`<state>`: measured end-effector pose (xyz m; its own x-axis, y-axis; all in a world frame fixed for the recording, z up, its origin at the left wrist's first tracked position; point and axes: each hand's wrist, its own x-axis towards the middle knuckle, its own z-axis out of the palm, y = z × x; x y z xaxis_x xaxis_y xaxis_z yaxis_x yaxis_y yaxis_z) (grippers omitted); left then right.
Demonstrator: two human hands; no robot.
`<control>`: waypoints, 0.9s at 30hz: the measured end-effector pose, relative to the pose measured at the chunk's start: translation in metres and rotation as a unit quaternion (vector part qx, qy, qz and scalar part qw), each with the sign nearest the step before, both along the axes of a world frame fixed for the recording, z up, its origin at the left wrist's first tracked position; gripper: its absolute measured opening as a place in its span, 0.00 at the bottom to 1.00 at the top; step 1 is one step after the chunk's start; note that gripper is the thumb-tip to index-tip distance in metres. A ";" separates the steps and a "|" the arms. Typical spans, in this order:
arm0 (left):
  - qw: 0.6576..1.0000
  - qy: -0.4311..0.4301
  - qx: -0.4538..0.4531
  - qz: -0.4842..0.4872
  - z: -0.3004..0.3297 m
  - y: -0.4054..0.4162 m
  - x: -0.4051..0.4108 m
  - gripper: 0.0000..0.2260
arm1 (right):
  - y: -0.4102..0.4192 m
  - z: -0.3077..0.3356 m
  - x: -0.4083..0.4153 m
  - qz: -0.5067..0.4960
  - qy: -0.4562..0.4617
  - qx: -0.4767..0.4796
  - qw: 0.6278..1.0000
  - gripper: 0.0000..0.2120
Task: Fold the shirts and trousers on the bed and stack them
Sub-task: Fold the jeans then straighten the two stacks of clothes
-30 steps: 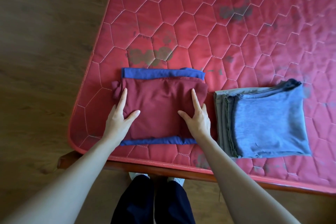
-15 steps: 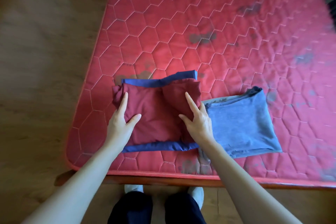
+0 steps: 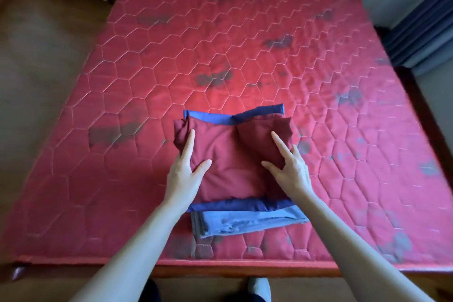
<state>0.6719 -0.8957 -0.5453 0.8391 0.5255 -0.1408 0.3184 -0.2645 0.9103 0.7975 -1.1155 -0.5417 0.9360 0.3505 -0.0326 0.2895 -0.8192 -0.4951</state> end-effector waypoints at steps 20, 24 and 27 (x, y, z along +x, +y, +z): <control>0.986 0.128 0.076 0.079 -0.097 -0.105 -0.004 0.35 | -0.095 -0.111 0.026 0.062 0.077 0.024 0.995 0.44; 0.978 0.155 0.106 0.086 -0.110 -0.104 -0.004 0.35 | -0.097 -0.128 0.023 0.045 0.118 0.001 0.992 0.44; 0.968 0.187 0.145 0.083 -0.106 -0.108 -0.001 0.34 | -0.092 -0.128 0.024 0.023 0.118 -0.035 0.992 0.42</control>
